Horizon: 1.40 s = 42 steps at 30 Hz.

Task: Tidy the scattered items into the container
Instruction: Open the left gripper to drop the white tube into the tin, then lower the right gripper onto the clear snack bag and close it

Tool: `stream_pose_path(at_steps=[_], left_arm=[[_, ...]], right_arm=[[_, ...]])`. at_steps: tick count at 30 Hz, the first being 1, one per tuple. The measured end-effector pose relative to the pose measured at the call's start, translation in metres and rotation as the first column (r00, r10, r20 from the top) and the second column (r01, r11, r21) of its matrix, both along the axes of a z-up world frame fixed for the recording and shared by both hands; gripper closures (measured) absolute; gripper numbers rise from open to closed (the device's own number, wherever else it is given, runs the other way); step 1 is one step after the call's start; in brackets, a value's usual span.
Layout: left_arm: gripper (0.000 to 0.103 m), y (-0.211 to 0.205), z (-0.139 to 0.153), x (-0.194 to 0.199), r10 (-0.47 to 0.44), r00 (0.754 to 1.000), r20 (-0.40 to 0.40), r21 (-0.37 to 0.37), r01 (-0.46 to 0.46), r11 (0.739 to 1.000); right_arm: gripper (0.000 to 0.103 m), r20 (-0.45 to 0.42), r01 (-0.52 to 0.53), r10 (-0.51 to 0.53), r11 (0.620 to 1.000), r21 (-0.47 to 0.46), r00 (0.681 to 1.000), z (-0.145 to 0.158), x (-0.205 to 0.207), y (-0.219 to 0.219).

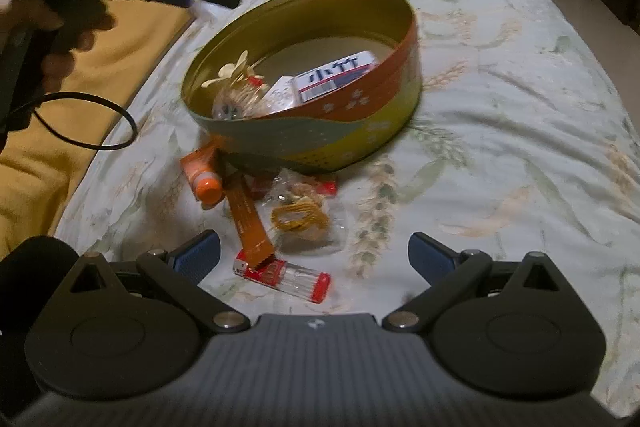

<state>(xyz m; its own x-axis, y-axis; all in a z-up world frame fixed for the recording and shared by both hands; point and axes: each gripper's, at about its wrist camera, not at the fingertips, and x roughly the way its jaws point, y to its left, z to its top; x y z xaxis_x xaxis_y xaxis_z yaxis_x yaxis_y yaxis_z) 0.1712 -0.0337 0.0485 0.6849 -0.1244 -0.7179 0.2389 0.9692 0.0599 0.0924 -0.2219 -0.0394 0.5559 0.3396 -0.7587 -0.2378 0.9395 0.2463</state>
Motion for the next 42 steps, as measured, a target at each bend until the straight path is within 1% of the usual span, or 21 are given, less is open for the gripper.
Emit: stream_pose_path(at_steps=[1,3,5,11,17,23,27,31,36,39,42], left_arm=[[0.012,0.001,-0.002,0.003,0.017,1.0,-0.01,0.0,-0.017,1.0],[0.012,0.006,-0.004,0.006,0.037,0.999,-0.033,-0.01,-0.037,0.999],[0.011,0.013,-0.004,0.004,0.046,0.998,-0.04,-0.017,-0.047,0.999],[0.009,0.038,-0.006,-0.018,0.065,0.997,-0.051,-0.053,-0.068,0.996],[0.009,0.051,-0.027,-0.047,0.052,0.995,-0.081,-0.034,-0.055,0.998],[0.009,0.061,-0.046,-0.071,0.05,0.991,-0.12,-0.055,-0.057,0.997],[0.009,0.067,-0.057,-0.088,0.061,0.988,-0.144,-0.058,-0.07,0.996],[0.009,0.069,-0.067,-0.103,0.063,0.986,-0.157,-0.051,-0.071,0.996],[0.009,0.067,-0.074,-0.116,0.057,0.983,-0.176,-0.057,-0.068,0.996],[0.009,0.064,-0.078,-0.123,0.046,0.98,-0.193,-0.065,-0.06,0.996],[0.009,0.055,-0.082,-0.129,0.019,0.982,-0.186,-0.032,-0.025,0.999]], right_arm=[[0.0,-0.001,-0.009,0.009,1.0,-0.002,1.0,-0.001,0.001,0.003],[0.0,-0.003,-0.018,0.018,1.0,-0.003,1.0,-0.002,0.001,0.006],[0.0,-0.004,-0.028,0.028,1.0,-0.007,1.0,-0.002,0.002,0.009],[0.0,0.009,-0.043,0.043,0.999,-0.01,0.999,-0.002,0.006,0.015],[0.0,0.024,-0.057,0.058,0.998,-0.019,0.998,0.001,0.012,0.023],[0.0,0.031,-0.074,0.076,0.996,-0.044,0.997,0.002,0.016,0.029],[0.0,0.015,-0.085,0.086,0.994,-0.068,0.996,0.0,0.02,0.034],[0.007,0.004,-0.092,0.092,0.991,-0.101,0.996,-0.003,0.026,0.041],[0.013,-0.023,-0.082,0.08,0.991,-0.106,0.997,-0.008,0.038,0.046],[0.018,-0.033,-0.092,0.089,0.99,-0.106,0.996,-0.01,0.043,0.051],[0.025,-0.055,-0.104,0.098,0.987,-0.125,0.994,-0.016,0.049,0.057]])
